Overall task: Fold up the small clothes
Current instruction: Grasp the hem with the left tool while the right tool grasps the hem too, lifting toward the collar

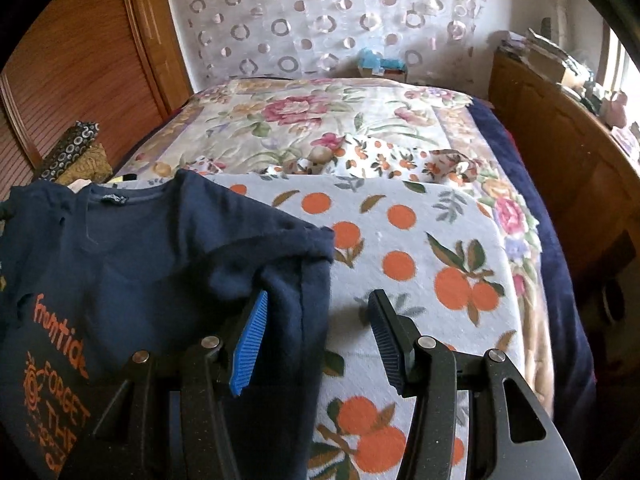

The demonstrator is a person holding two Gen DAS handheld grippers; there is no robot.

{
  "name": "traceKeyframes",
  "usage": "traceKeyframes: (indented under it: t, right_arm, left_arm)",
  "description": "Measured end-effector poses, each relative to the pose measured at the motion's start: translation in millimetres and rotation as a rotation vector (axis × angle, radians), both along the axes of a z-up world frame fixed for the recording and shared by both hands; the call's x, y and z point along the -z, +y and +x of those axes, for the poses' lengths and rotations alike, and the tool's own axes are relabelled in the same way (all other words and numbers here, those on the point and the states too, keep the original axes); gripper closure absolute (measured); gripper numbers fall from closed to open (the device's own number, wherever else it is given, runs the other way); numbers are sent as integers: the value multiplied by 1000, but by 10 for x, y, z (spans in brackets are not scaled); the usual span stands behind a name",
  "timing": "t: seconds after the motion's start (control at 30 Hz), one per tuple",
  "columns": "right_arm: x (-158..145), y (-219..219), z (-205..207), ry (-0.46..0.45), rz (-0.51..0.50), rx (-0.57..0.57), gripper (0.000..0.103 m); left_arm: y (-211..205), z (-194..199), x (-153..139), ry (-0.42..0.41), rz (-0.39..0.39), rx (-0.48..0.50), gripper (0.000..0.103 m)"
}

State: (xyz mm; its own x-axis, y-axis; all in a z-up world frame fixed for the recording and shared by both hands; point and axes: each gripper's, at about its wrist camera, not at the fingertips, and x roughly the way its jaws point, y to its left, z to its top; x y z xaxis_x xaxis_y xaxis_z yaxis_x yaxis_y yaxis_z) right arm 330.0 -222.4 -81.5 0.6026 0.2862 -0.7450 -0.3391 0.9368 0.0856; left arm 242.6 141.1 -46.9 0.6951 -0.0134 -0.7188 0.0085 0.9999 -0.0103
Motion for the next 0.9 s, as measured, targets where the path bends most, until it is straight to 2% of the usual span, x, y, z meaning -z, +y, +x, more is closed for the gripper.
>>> traceKeyframes:
  t: [0.03, 0.1, 0.23, 0.27, 0.3, 0.33, 0.37, 0.5, 0.7, 0.9]
  right_arm:
    - [5, 16, 34, 1, 0, -10, 49]
    - [22, 45, 80, 1, -3, -26, 49]
    - [40, 88, 218, 16, -5, -55, 52]
    - [40, 98, 249, 20, 2, -65, 65]
    - [38, 107, 277, 25, 6, -75, 72]
    - [37, 116, 290, 25, 6, -81, 91]
    - [17, 118, 284, 16, 12, -91, 93]
    - [-176, 33, 72, -65, 83, -109, 94]
    - [-545, -222, -463, -210, 150, -99, 95]
    - [-652, -378, -1023, -279, 149, -114, 95]
  left_arm:
    - [-14, 6, 3, 5, 2, 4, 70]
    - [-27, 29, -4, 8, 4, 8, 84]
    - [-61, 48, -31, 1, -8, 21, 94]
    - [-83, 44, -45, -1, -7, 25, 97]
    - [-100, 33, -53, -5, -7, 28, 98]
    - [-121, 17, -72, -11, -11, 33, 98]
    - [-149, -19, -107, -23, -29, 47, 99]
    - [-267, -220, -266, -69, -65, 77, 99]
    - [-413, -614, -521, -144, -97, 102, 99]
    - [-486, -995, -594, -184, -104, 113, 99]
